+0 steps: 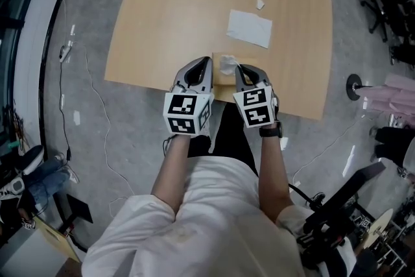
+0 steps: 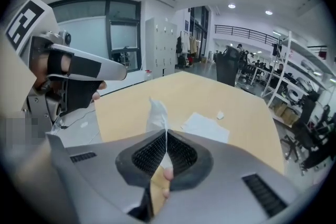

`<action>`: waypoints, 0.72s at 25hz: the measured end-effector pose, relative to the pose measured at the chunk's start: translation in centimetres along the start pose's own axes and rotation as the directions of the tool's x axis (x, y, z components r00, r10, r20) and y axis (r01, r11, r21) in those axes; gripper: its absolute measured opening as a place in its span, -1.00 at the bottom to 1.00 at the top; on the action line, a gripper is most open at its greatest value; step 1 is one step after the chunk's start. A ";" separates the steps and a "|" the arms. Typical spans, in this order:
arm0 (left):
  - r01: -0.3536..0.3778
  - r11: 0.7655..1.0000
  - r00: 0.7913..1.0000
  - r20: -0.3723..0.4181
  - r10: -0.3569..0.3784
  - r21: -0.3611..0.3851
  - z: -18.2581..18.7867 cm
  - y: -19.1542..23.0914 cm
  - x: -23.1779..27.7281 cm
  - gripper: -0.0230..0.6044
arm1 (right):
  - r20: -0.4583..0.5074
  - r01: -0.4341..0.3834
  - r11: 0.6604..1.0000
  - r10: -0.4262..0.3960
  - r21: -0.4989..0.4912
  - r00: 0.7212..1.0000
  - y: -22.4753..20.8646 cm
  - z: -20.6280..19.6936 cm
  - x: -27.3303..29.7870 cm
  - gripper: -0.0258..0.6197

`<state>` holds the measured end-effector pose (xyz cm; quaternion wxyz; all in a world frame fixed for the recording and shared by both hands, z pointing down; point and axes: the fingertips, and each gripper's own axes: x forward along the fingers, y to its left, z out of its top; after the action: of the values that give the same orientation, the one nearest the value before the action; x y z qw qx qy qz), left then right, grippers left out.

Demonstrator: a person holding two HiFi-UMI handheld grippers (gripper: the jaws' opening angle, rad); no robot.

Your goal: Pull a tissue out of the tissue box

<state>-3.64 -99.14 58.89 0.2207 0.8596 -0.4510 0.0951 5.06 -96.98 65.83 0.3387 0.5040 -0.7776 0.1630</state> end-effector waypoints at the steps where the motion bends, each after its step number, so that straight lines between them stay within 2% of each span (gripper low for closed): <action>1: 0.004 1.000 1.000 0.007 -0.004 0.004 0.3 -0.3 -0.2 -0.95 | 0.010 0.004 1.000 -0.004 0.007 1.000 -0.1 0.4 -0.5 -0.90; 5: 0.021 1.000 0.999 0.044 -0.022 0.020 2.4 -1.3 -1.3 -0.95 | 0.076 0.010 0.998 -0.015 0.060 0.997 -0.2 2.6 -2.7 -0.90; 9: 0.032 0.999 0.995 0.093 -0.036 0.043 4.9 -2.1 -3.3 -0.95 | 0.212 -0.017 0.981 -0.024 0.191 0.977 0.1 5.8 -6.2 -0.90; 13: 0.042 0.997 0.986 0.158 -0.053 0.069 7.4 -3.0 -5.7 -0.95 | 0.329 -0.007 0.975 -0.069 0.224 0.942 1.0 9.1 -9.8 -0.90; 18: 0.044 0.992 0.965 0.253 -0.073 0.119 12.1 -4.8 -7.4 -0.95 | 0.464 0.013 0.967 -0.134 0.254 0.876 0.0 13.7 -14.2 -0.90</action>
<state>-4.40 -96.98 44.14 0.1145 0.8886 -0.4441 0.0017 3.80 -95.56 46.18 0.0781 0.5954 -0.7914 0.1146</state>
